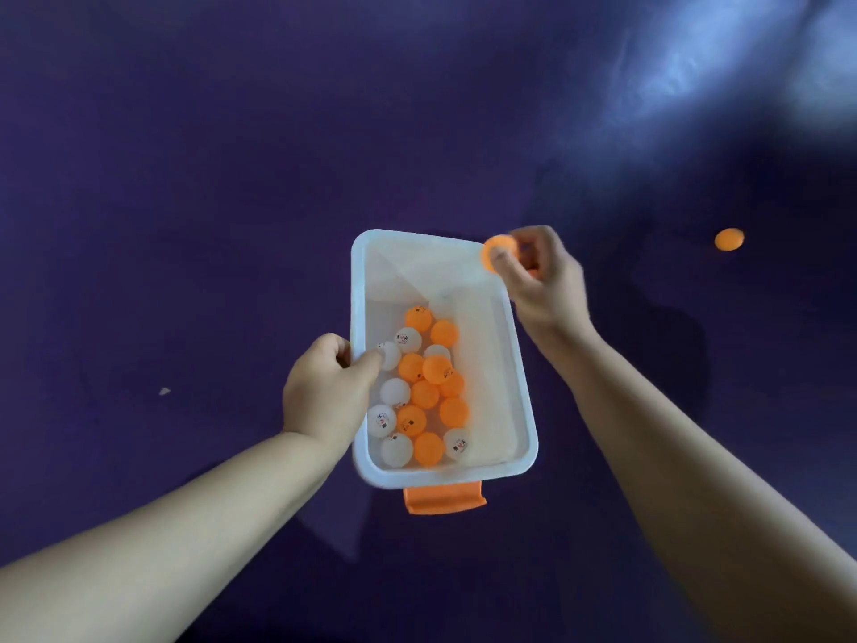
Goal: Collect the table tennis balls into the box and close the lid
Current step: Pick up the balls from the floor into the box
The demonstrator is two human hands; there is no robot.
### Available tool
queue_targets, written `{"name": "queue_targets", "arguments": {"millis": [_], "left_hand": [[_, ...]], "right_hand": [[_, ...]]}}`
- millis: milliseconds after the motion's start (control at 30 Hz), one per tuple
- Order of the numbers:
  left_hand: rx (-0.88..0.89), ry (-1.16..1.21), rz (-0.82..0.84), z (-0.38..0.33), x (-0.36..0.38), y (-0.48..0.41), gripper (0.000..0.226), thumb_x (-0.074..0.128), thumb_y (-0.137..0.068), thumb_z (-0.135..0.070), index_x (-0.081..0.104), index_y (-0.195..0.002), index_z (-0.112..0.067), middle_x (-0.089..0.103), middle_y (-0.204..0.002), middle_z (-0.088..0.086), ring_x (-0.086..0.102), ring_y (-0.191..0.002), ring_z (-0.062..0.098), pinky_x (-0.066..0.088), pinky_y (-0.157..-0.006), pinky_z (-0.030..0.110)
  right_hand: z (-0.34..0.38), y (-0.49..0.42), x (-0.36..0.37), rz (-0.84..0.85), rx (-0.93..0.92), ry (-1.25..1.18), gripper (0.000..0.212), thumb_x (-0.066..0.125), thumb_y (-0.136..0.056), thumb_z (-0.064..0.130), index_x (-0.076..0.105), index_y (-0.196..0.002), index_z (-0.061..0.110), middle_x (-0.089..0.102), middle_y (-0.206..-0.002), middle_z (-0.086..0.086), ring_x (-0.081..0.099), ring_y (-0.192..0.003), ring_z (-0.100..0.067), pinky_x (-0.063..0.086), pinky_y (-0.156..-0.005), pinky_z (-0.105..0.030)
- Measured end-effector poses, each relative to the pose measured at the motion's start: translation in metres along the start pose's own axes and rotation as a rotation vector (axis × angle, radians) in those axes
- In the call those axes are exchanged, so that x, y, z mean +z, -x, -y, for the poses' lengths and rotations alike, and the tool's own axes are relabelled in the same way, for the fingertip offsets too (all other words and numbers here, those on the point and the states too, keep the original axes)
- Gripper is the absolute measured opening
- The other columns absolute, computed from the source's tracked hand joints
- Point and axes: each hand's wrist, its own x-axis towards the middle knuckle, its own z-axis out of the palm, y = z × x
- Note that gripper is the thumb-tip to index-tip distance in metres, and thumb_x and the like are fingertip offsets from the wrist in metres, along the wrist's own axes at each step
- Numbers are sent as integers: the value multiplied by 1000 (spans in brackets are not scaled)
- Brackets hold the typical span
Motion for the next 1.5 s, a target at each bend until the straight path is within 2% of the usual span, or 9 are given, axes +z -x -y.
{"name": "queue_targets", "arguments": {"millis": [67,267,433,667,833,1000,1267,1400,1500], "left_hand": [[20,-31,31,-34,2,0,30,60,-79,-36,42,-65,-17,44,-58,-6,41,-55,16,33,-54,30],[223,-148,94,-159,-4,7,29,59,-79,-33,41,-65,-16,45,-59,-4,40,-55,16,32,-51,30],[288,-203,176,-251,-14,9,27,59,-78,-34,43,-66,-17,49,-63,-2,44,-57,17,34,-53,30],[330,-233,184,-322,12,-16,31,59,-77,-29,36,-61,-15,39,-60,-1,34,-54,17,27,-50,28],[367,-298,206,-332,87,-53,26,56,-82,-34,46,-68,-15,49,-64,0,43,-54,18,31,-49,28],[363,-305,237,-329,173,-95,26,56,-83,-38,51,-76,-13,53,-68,0,46,-56,17,30,-48,28],[290,-207,330,-328,275,-170,24,58,-84,-33,50,-74,-12,49,-64,-2,44,-55,15,32,-49,29],[253,-197,363,-338,304,-201,29,58,-83,-38,55,-81,-10,55,-70,0,50,-60,15,39,-52,30],[245,-206,365,-344,323,-222,29,58,-83,-36,56,-83,-7,57,-72,2,52,-63,18,42,-55,31]], "right_hand": [[20,-8,-18,85,19,-121,39,57,-82,36,50,-117,20,50,-77,8,50,-71,-9,46,-66,-29],[77,-35,-102,138,44,-284,39,50,-88,5,32,-119,20,46,-104,-1,45,-78,-5,40,-59,-5],[113,-51,-183,-156,9,-271,37,52,-92,13,44,-129,13,53,-118,-1,52,-108,-13,44,-86,-26],[81,-56,-231,-302,143,-215,30,50,-93,13,54,-122,15,54,-116,0,52,-101,-12,45,-93,-32],[14,-72,-244,-344,280,-101,27,48,-94,15,56,-120,15,53,-115,2,51,-90,-1,39,-72,-11],[-57,-107,-255,-344,473,-1,20,47,-94,17,56,-112,15,55,-111,1,50,-87,-12,40,-73,-26],[-165,-227,-235,-166,671,201,39,45,-87,2,60,-122,12,59,-105,-9,56,-81,-22,42,-58,-25],[-194,-276,-225,-9,769,383,47,42,-89,4,56,-128,26,35,-147,-6,37,-129,-30,42,-97,-40],[-203,-291,-222,218,828,603,59,42,-91,-2,46,-136,35,6,-160,6,17,-143,-25,38,-104,-43]]}}
